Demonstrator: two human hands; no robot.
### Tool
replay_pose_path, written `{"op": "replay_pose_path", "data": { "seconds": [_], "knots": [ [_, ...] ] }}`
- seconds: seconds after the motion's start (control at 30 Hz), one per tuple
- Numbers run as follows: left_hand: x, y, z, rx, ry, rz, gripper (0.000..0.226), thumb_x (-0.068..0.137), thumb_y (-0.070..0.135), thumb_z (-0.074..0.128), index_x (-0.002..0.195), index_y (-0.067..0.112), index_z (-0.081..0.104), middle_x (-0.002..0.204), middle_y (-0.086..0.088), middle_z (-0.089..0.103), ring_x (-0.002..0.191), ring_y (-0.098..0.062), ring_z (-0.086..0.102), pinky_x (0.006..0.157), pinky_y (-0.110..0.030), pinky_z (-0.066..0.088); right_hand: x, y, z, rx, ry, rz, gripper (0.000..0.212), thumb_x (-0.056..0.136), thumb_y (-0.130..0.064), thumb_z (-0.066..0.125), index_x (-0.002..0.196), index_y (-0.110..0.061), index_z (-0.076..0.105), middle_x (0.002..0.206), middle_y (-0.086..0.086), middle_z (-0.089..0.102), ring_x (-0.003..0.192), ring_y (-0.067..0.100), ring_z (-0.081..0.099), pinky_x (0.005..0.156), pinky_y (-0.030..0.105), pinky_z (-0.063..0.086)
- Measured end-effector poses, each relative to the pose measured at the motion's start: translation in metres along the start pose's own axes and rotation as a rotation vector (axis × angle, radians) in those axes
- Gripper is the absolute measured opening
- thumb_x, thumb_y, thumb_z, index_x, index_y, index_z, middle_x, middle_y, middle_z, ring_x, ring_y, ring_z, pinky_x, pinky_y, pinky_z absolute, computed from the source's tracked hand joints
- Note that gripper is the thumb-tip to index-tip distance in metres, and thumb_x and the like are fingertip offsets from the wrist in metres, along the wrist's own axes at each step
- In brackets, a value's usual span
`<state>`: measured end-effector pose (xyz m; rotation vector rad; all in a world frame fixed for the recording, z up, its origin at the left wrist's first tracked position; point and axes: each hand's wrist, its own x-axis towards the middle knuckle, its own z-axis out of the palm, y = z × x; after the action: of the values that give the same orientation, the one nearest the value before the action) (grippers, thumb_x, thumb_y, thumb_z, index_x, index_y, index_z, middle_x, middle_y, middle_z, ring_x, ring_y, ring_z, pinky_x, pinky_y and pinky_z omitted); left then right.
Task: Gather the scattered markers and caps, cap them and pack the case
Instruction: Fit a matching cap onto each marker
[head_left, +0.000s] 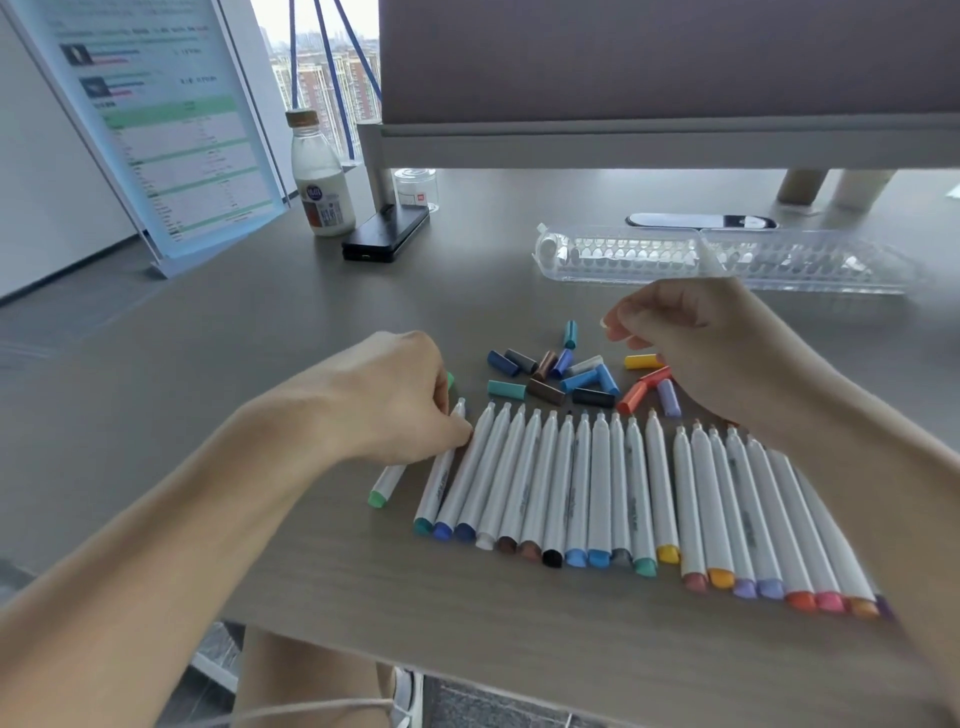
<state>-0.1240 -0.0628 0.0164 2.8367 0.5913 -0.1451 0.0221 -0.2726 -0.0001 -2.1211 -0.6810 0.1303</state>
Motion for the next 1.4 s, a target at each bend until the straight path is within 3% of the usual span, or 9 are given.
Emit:
{"op": "replay_pose_path", "data": {
  "seconds": [0.33, 0.53, 0.63, 0.73, 0.9, 1.07, 1.17, 1.3, 1.4],
  "knots": [
    [0.009, -0.006, -0.009, -0.201, 0.222, 0.067, 0.041, 0.089, 0.036, 0.063, 0.060, 0.007, 0.061, 0.053, 0.006, 0.053, 0.048, -0.018, 0.045, 0.050, -0.028, 0.038, 0.003, 0.005, 0.003, -0.070, -0.013, 0.020, 0.021, 0.100, -0.035, 0.057, 0.092, -0.030, 0.075, 0.093, -0.005, 0.077, 0.085, 0.024, 0.075, 0.089, 0.047, 0.059],
    [0.039, -0.016, -0.001, -1.045, 0.084, 0.252, 0.047, 0.104, 0.012, 0.047, 0.058, 0.019, 0.054, 0.057, -0.004, 0.049, 0.049, -0.016, 0.039, 0.044, -0.024, 0.025, 0.015, -0.011, 0.003, -0.193, -0.055, 0.041, 0.022, 0.099, -0.041, 0.061, 0.087, -0.027, 0.072, 0.078, -0.002, 0.075, 0.062, 0.017, 0.069, 0.053, 0.023, 0.046],
    [0.046, -0.022, 0.015, -1.242, 0.121, 0.244, 0.035, 0.105, 0.012, 0.048, 0.072, 0.014, 0.061, 0.075, -0.022, 0.067, 0.050, -0.018, 0.047, 0.043, -0.024, 0.031, 0.041, -0.025, 0.006, -0.289, -0.050, 0.050, 0.031, 0.095, -0.040, 0.066, 0.087, -0.012, 0.075, 0.078, 0.004, 0.073, 0.064, 0.014, 0.061, 0.055, 0.024, 0.042],
    [0.047, -0.023, 0.019, -1.357, 0.148, 0.218, 0.029, 0.105, 0.015, 0.051, 0.081, 0.012, 0.068, 0.077, -0.016, 0.074, 0.053, -0.017, 0.051, 0.043, -0.021, 0.035, 0.065, -0.028, 0.016, -0.388, -0.109, 0.099, 0.045, 0.091, -0.045, 0.071, 0.085, 0.000, 0.074, 0.074, 0.011, 0.063, 0.061, 0.016, 0.053, 0.058, 0.025, 0.042],
    [0.048, -0.028, 0.020, -1.420, 0.122, 0.251, 0.023, 0.102, 0.023, 0.058, 0.090, 0.010, 0.072, 0.079, -0.012, 0.074, 0.058, -0.016, 0.053, 0.048, -0.023, 0.039, 0.083, -0.014, 0.034, -0.506, -0.177, 0.161, 0.043, 0.079, -0.045, 0.082, 0.082, -0.003, 0.076, 0.071, 0.008, 0.066, 0.069, 0.018, 0.058, 0.065, 0.031, 0.050],
    [0.050, -0.028, 0.019, -1.435, 0.166, 0.219, 0.020, 0.101, 0.023, 0.062, 0.091, 0.014, 0.077, 0.079, -0.004, 0.071, 0.068, -0.014, 0.060, 0.058, -0.025, 0.048, 0.079, -0.014, 0.033, -0.466, -0.179, 0.094, 0.036, 0.094, -0.027, 0.066, 0.093, 0.008, 0.075, 0.074, 0.013, 0.068, 0.068, 0.022, 0.055, 0.062, 0.030, 0.044],
    [0.052, -0.030, 0.021, -1.388, 0.219, 0.230, 0.008, 0.097, 0.021, 0.069, 0.096, 0.016, 0.076, 0.082, -0.001, 0.069, 0.069, -0.013, 0.063, 0.055, -0.025, 0.052, 0.059, -0.020, 0.019, -0.336, -0.173, 0.004, 0.021, 0.102, -0.026, 0.060, 0.097, -0.007, 0.069, 0.088, 0.003, 0.076, 0.080, 0.021, 0.071, 0.076, 0.035, 0.056],
    [0.052, -0.029, 0.026, -1.048, 0.369, 0.349, 0.007, 0.092, 0.019, 0.077, 0.099, 0.021, 0.079, 0.082, 0.008, 0.073, 0.063, -0.012, 0.060, 0.053, -0.023, 0.048, 0.013, -0.018, 0.009, -0.172, -0.205, -0.085, 0.004, 0.095, -0.023, 0.068, 0.100, -0.023, 0.068, 0.084, -0.009, 0.076, 0.072, 0.004, 0.071, 0.077, 0.028, 0.059],
    [0.049, -0.025, 0.031, -0.827, 0.379, 0.464, 0.009, 0.090, 0.025, 0.080, 0.099, 0.026, 0.081, 0.087, 0.010, 0.073, 0.063, -0.012, 0.051, 0.058, -0.022, 0.043, -0.004, -0.010, 0.003, -0.111, -0.180, -0.101, 0.010, 0.094, -0.018, 0.071, 0.099, -0.026, 0.069, 0.086, -0.010, 0.077, 0.076, 0.009, 0.073, 0.084, 0.043, 0.061]
  ]
}}
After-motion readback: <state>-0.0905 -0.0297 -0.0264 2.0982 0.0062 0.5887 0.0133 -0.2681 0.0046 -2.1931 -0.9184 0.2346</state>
